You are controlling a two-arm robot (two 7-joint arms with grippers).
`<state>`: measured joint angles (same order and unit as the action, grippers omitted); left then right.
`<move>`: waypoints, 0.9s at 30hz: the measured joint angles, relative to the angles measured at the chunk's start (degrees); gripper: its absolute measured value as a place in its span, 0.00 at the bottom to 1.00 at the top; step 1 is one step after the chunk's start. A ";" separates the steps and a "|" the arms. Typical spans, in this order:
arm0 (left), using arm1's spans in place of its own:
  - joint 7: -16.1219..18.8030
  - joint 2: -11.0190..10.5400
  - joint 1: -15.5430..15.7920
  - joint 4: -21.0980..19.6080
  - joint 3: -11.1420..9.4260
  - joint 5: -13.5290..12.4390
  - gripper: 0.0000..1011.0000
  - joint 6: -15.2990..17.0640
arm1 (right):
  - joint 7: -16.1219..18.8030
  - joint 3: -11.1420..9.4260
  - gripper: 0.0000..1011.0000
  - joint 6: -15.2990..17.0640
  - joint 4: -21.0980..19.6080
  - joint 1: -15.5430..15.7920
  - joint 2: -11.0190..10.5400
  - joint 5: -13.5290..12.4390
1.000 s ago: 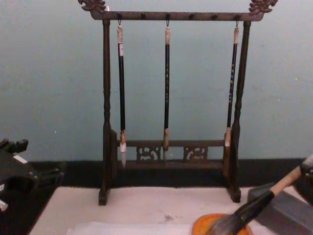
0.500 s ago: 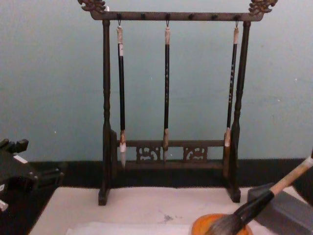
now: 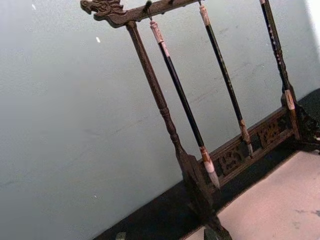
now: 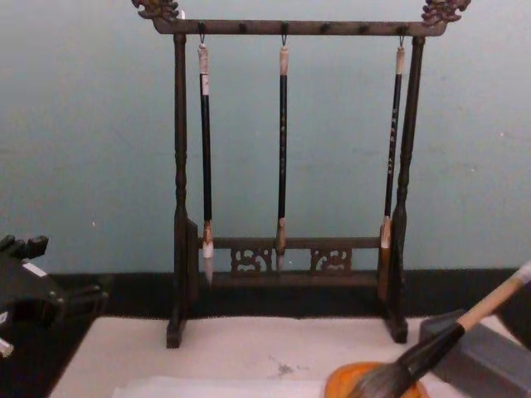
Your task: Pick up the brush from the inkstone, write on the paper, then place the brush back to its original position.
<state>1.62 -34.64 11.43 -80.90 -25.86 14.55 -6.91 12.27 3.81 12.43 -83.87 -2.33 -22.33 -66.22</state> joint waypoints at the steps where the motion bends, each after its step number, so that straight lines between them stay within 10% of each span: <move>1: 0.00 0.00 0.00 0.00 0.00 0.00 1.00 0.00 | 0.24 -0.39 0.99 0.93 0.71 -0.35 0.55 -2.02; 7: 0.00 0.00 0.00 0.00 0.00 0.00 1.00 0.00 | 1.33 -0.12 0.99 3.53 3.66 -2.69 1.91 -6.78; 27: 0.00 0.00 0.00 0.00 0.00 0.00 1.00 0.00 | 4.97 6.22 0.99 4.34 16.68 -13.26 3.17 -8.58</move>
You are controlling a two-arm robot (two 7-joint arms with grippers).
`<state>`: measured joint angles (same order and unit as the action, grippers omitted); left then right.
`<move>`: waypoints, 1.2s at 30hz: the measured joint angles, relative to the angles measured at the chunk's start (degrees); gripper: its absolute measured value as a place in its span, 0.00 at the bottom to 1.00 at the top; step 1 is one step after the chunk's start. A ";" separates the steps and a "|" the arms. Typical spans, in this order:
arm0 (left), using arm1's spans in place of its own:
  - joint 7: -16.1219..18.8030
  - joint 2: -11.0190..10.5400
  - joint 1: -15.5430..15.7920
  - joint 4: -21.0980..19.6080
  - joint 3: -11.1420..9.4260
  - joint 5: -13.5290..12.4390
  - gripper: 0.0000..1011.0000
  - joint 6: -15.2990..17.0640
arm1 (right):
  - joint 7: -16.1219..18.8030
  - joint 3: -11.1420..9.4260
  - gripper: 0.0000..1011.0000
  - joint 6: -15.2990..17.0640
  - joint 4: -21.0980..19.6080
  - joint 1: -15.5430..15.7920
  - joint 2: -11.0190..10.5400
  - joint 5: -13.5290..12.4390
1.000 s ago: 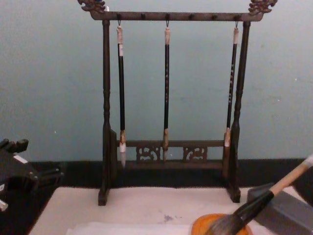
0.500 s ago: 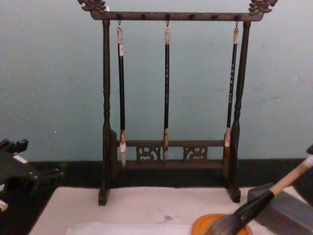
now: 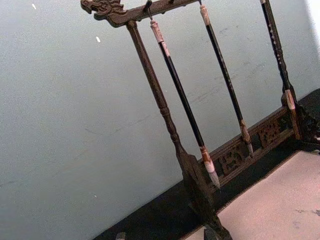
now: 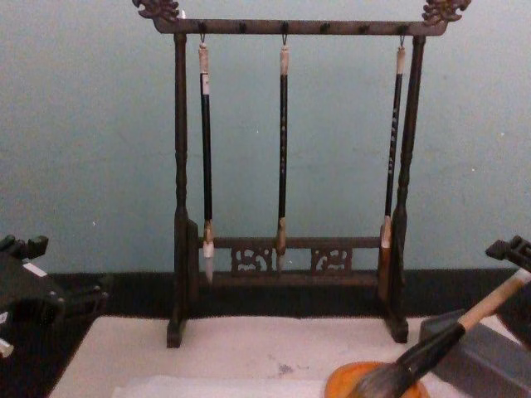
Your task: Pick up the brush from the inkstone, write on the paper, then place the brush back to its original position.
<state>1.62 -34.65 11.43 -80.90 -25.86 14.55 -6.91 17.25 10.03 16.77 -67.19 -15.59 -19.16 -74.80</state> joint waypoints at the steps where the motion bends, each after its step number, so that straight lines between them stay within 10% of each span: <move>1: 0.00 0.00 0.00 0.00 0.00 0.00 1.00 0.00 | 0.11 0.14 0.99 -0.09 0.37 -0.28 0.01 -0.05; 36: 0.00 0.00 0.00 0.00 0.00 0.00 1.00 0.00 | 0.44 3.16 0.95 -1.53 4.94 -4.06 -0.45 -1.38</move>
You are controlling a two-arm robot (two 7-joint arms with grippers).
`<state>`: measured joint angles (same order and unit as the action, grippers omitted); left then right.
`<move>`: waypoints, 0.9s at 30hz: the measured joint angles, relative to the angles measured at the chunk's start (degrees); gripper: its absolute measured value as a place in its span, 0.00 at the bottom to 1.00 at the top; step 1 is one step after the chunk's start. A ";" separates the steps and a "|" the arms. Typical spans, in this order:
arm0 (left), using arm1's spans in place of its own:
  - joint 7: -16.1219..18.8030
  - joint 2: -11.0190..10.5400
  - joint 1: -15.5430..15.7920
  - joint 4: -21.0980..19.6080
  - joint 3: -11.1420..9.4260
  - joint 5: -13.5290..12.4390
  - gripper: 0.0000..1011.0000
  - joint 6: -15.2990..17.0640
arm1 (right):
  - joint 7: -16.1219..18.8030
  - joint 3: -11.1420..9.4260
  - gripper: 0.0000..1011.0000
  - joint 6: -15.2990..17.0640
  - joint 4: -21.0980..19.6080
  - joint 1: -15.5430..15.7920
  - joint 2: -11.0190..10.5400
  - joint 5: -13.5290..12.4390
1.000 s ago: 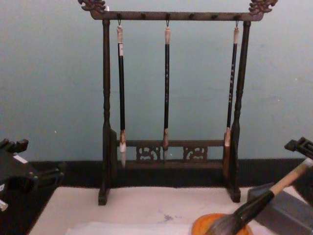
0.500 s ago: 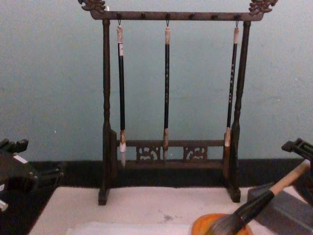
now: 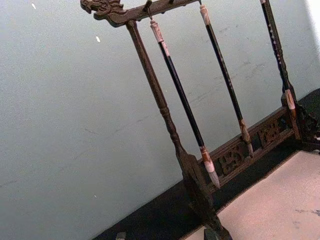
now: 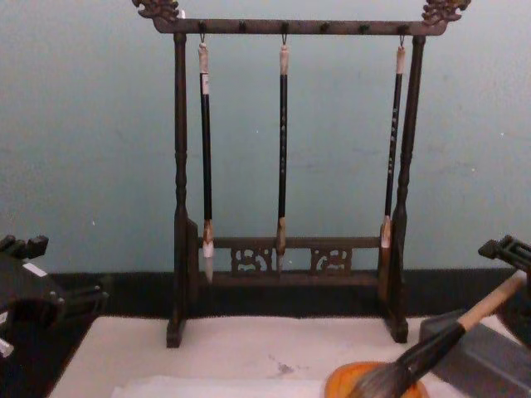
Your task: Pick up the brush from the inkstone, write on the paper, then place the brush back to its original position.
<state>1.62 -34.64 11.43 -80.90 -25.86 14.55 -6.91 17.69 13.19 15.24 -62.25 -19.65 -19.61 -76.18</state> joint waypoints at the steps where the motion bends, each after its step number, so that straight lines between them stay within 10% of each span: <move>1: 0.00 0.00 0.00 0.00 0.00 0.00 1.00 0.00 | 0.00 -0.02 0.92 0.02 -0.01 0.01 0.01 0.00; 27: 0.00 0.00 0.00 0.00 0.00 0.00 1.00 0.00 | 0.08 -0.12 0.17 0.18 -0.09 0.05 0.04 -0.01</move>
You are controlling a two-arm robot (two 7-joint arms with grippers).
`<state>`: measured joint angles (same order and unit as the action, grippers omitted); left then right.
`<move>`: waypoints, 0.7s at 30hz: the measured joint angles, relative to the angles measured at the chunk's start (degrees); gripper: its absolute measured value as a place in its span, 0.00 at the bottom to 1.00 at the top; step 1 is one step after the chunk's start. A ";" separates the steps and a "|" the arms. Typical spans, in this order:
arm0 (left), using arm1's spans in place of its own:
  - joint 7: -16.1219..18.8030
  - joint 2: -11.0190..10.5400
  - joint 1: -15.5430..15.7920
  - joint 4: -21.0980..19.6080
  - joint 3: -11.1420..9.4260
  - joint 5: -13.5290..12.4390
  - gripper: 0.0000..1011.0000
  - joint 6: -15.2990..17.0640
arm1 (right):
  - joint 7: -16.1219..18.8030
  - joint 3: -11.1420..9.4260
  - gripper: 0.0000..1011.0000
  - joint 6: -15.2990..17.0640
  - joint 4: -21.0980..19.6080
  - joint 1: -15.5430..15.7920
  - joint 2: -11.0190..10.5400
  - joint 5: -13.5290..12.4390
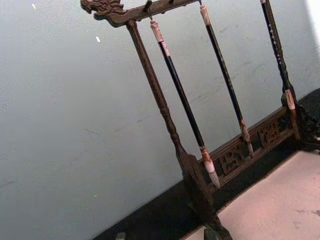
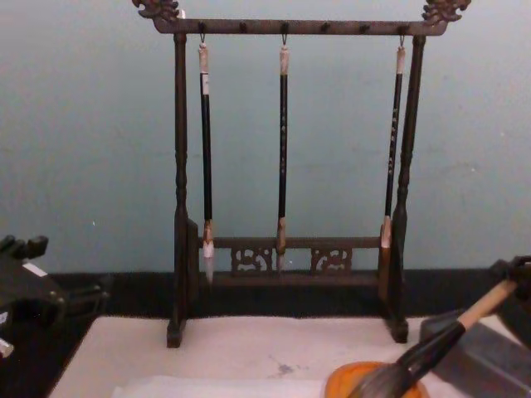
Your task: Pick up the brush from the inkstone, write on the paper, then place the brush back to its original position.
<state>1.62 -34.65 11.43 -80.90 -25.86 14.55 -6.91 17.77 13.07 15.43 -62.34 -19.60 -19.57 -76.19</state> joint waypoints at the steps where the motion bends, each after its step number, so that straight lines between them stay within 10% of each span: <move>1: 0.00 0.00 0.00 0.00 0.00 0.00 1.00 0.00 | 0.00 0.00 0.16 0.00 0.00 0.00 0.00 0.00; 21: 0.00 0.00 0.00 0.00 0.00 0.00 1.00 0.00 | 0.74 1.97 0.16 -0.13 -3.69 0.24 -1.95 0.68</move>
<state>1.62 -34.64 11.43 -80.90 -25.86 14.55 -6.91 18.51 15.04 15.30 -66.03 -19.36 -21.51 -75.51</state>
